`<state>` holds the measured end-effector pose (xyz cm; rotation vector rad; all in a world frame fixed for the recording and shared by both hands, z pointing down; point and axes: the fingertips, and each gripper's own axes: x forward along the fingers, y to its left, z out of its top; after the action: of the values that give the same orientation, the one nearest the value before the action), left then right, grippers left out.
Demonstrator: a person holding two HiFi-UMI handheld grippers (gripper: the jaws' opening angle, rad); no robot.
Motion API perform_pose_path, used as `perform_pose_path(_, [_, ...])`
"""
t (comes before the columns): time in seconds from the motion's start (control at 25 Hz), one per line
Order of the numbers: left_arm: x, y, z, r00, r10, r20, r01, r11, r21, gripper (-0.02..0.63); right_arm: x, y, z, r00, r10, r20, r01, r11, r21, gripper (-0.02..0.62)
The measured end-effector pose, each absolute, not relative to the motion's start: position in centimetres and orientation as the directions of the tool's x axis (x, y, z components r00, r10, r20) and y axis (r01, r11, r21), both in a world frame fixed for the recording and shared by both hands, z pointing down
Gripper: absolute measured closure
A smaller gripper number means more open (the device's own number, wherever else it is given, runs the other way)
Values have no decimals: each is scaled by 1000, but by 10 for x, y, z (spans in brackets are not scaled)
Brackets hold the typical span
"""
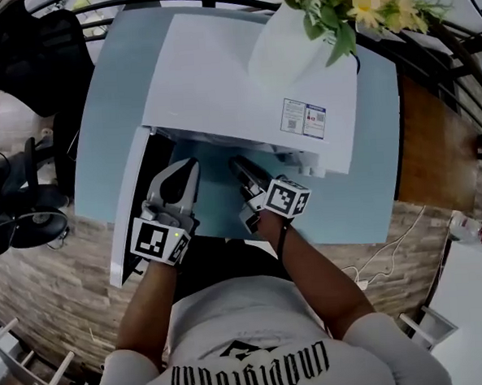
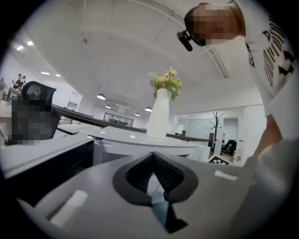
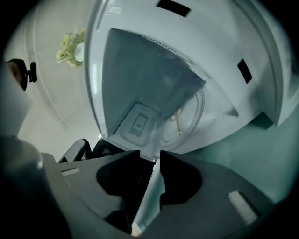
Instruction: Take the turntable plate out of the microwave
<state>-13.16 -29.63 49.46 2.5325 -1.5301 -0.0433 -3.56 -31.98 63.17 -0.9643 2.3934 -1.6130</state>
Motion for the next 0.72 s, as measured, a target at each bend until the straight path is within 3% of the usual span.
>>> perform_pose_path(0.72, [-140, -309, 549, 480, -868, 126, -858, -434, 275, 557, -61, -356, 687, -694, -665, 277, -312, -69, -948, 474])
